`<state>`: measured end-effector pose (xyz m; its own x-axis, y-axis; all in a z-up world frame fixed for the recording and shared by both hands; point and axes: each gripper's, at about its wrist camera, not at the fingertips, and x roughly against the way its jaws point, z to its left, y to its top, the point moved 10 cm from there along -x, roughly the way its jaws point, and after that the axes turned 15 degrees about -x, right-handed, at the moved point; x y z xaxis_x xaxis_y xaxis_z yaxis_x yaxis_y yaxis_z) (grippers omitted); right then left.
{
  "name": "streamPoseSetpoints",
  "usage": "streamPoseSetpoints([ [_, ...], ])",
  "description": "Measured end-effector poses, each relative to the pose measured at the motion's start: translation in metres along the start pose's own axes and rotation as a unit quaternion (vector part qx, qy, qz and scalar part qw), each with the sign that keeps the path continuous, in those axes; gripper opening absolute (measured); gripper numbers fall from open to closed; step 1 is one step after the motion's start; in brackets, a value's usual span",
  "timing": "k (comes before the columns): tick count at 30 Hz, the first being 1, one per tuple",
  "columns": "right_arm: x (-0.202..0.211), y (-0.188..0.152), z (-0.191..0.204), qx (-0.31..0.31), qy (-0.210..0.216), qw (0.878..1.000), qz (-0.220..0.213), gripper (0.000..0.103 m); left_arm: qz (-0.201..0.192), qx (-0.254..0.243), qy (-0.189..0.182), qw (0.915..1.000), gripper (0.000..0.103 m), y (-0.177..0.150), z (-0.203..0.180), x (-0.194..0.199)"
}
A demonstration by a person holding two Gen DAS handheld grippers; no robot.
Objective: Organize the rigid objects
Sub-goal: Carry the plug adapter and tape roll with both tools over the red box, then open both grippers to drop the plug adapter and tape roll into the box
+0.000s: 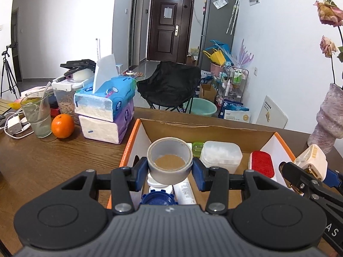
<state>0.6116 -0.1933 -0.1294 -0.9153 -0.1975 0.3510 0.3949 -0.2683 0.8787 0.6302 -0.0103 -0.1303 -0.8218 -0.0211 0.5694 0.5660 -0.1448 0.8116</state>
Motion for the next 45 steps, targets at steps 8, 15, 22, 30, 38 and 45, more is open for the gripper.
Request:
streamPoseSetpoints([
  [8, -0.016, -0.003, -0.005, 0.004, -0.004, 1.0, 0.008, 0.05, 0.004, -0.021, -0.005, 0.9998, 0.046, 0.002, -0.014, -0.018],
  [15, -0.03, -0.009, -0.013, 0.006, -0.015, 1.0, 0.023, 0.05, 0.017, -0.037, -0.008, 0.9991, 0.046, -0.005, -0.021, -0.037],
  [22, -0.035, -0.014, -0.016, 0.012, -0.021, 0.999, 0.03, 0.05, 0.027, -0.033, -0.009, 0.999, 0.05, -0.012, -0.018, -0.042],
  [30, -0.026, -0.006, -0.019, 0.016, -0.04, 0.999, 0.002, 0.103, 0.003, -0.016, 0.002, 0.9999, 0.103, -0.004, -0.009, -0.03],
  [38, -0.027, -0.005, -0.025, 0.004, -0.042, 0.999, 0.009, 0.103, 0.007, -0.012, 0.003, 0.9999, 0.103, -0.003, -0.007, -0.028],
  [45, -0.014, 0.0, -0.026, -0.007, -0.045, 0.999, 0.009, 0.103, -0.009, -0.004, 0.004, 0.9999, 0.103, 0.002, 0.003, -0.006],
])
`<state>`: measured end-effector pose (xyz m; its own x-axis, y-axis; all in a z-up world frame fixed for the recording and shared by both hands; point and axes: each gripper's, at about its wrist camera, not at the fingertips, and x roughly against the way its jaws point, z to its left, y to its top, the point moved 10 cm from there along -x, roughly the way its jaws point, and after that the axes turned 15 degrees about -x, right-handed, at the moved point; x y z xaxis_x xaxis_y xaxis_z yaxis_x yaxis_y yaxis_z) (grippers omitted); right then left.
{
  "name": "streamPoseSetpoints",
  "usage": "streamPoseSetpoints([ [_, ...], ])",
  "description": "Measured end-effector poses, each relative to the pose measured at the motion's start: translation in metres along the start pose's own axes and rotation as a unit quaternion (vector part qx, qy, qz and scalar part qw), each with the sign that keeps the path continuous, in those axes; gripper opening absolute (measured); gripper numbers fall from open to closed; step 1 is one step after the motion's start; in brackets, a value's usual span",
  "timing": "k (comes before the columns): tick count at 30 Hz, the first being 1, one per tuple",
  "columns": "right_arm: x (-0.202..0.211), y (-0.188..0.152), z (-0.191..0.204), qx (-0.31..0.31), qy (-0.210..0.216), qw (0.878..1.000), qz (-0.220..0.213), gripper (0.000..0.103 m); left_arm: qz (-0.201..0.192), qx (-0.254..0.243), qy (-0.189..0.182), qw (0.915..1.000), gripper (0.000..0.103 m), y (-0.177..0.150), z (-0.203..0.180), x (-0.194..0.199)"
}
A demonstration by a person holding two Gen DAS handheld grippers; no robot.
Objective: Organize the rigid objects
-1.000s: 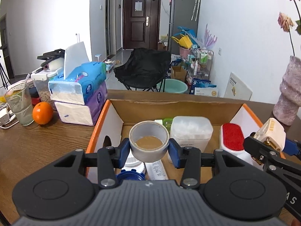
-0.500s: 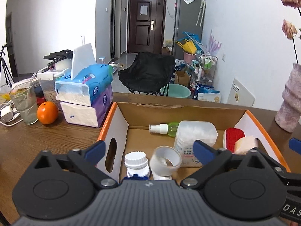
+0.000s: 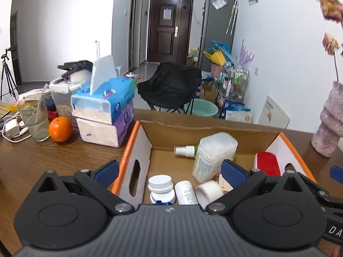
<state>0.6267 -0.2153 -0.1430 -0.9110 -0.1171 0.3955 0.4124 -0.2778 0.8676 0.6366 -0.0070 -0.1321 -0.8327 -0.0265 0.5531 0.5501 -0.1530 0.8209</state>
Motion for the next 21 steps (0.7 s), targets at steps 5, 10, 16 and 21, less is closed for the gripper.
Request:
streamPoseSetpoints([
  [5, 0.029, 0.003, -0.002, -0.012, -0.001, 1.0, -0.002, 0.103, -0.01, 0.003, 0.005, 0.9999, 0.103, -0.002, 0.013, 0.031],
  [10, 0.068, 0.003, -0.002, -0.025, 0.005, 1.0, -0.002, 0.103, -0.02, -0.005, 0.002, 0.9998, 0.103, -0.014, 0.017, 0.071],
  [16, 0.125, 0.0, 0.008, -0.015, 0.008, 1.0, -0.001, 0.103, -0.035, -0.009, -0.014, 0.9993, 0.103, -0.031, 0.014, 0.134],
  [21, 0.188, -0.004, 0.018, -0.002, 0.009, 1.0, -0.014, 0.103, -0.042, -0.011, -0.017, 0.9989, 0.103, -0.052, 0.015, 0.196],
])
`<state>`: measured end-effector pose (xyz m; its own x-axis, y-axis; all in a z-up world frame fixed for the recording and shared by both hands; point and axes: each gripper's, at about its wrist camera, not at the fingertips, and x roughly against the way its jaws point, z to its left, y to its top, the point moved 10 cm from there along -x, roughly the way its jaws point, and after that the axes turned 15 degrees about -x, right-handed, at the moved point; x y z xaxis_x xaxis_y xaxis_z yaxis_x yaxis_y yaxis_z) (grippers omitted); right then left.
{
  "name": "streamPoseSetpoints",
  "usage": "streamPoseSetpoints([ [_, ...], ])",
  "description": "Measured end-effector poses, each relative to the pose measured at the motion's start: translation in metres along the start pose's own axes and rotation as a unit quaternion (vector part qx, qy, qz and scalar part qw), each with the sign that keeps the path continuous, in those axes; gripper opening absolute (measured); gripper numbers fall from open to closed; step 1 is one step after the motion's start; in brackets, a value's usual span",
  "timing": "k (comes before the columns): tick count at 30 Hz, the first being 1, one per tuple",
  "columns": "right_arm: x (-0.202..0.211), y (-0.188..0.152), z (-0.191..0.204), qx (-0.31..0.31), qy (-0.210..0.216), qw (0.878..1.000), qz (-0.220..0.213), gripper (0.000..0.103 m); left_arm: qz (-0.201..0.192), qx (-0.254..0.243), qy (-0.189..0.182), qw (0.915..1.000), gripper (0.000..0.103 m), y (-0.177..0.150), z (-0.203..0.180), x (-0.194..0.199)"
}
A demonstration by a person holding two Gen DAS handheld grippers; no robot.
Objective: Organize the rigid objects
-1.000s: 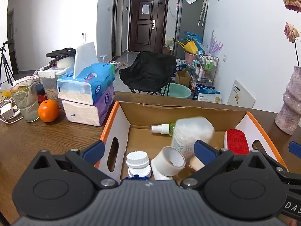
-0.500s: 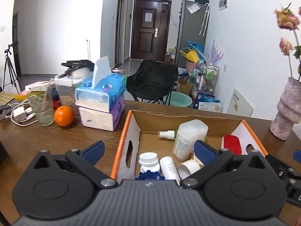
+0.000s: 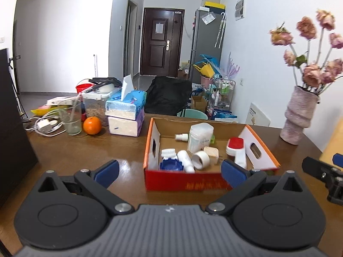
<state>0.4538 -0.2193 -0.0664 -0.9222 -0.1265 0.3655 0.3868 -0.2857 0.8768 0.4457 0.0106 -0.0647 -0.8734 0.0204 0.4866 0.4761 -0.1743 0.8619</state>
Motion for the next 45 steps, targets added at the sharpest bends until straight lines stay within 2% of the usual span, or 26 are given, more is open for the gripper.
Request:
streamPoseSetpoints([
  [6, 0.081, -0.014, 0.009, 0.014, -0.002, 1.0, -0.02, 0.103, -0.017, 0.004, 0.012, 0.9998, 0.103, -0.026, 0.009, 0.078],
  [12, 0.152, -0.04, 0.016, 0.019, -0.004, 1.0, -0.022, 0.103, -0.005, 0.0, 0.019, 0.9998, 0.103, -0.061, 0.014, 0.14],
  [19, 0.218, -0.068, 0.024, 0.018, -0.007, 1.0, -0.021, 0.103, -0.01, -0.01, 0.013, 0.9998, 0.103, -0.096, 0.007, 0.208],
  [24, 0.254, -0.088, 0.022, 0.008, -0.014, 1.0, -0.006, 0.103, -0.005, -0.017, 0.006, 0.9998, 0.103, -0.117, -0.001, 0.241],
  [32, 0.288, -0.092, 0.015, 0.008, -0.027, 0.999, -0.02, 0.103, -0.021, -0.027, -0.014, 0.9993, 0.103, -0.118, -0.019, 0.262],
  [45, 0.287, -0.093, 0.011, 0.006, -0.033, 0.999, -0.019, 0.103, -0.016, -0.032, -0.022, 0.9991, 0.103, -0.12, -0.027, 0.258],
])
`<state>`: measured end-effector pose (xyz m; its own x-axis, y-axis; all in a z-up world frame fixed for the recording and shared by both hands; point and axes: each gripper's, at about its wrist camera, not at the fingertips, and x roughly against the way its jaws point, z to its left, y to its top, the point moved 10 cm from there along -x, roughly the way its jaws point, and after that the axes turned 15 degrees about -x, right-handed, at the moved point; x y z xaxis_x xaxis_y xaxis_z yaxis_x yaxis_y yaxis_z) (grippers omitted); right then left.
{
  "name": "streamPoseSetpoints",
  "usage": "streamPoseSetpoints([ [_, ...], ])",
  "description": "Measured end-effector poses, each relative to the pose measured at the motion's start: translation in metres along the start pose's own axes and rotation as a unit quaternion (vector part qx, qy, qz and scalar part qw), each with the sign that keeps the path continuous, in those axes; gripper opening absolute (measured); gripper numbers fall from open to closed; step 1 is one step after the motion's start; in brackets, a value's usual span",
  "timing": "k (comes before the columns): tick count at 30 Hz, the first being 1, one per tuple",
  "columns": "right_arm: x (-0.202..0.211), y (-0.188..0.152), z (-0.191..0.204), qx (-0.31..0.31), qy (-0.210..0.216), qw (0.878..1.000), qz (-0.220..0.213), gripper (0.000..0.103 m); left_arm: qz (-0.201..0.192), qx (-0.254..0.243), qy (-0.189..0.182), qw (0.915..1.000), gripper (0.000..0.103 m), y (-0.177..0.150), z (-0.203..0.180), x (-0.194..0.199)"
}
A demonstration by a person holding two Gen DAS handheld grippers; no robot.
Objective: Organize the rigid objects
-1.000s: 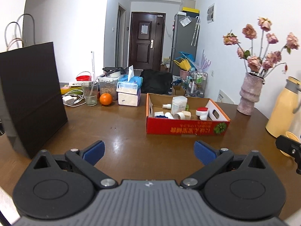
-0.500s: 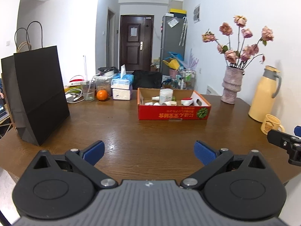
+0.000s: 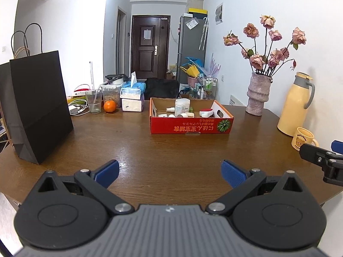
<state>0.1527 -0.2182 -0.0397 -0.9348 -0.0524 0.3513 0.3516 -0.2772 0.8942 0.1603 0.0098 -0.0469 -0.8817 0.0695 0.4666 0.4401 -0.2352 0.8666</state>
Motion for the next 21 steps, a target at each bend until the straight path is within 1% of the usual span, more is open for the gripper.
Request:
streamPoseSetpoints([
  [21, 0.0, -0.0006, 0.0003, 0.001, -0.001, 1.0, 0.0, 0.103, -0.001, 0.002, 0.003, 1.0, 0.103, -0.0042, 0.0043, -0.0014],
])
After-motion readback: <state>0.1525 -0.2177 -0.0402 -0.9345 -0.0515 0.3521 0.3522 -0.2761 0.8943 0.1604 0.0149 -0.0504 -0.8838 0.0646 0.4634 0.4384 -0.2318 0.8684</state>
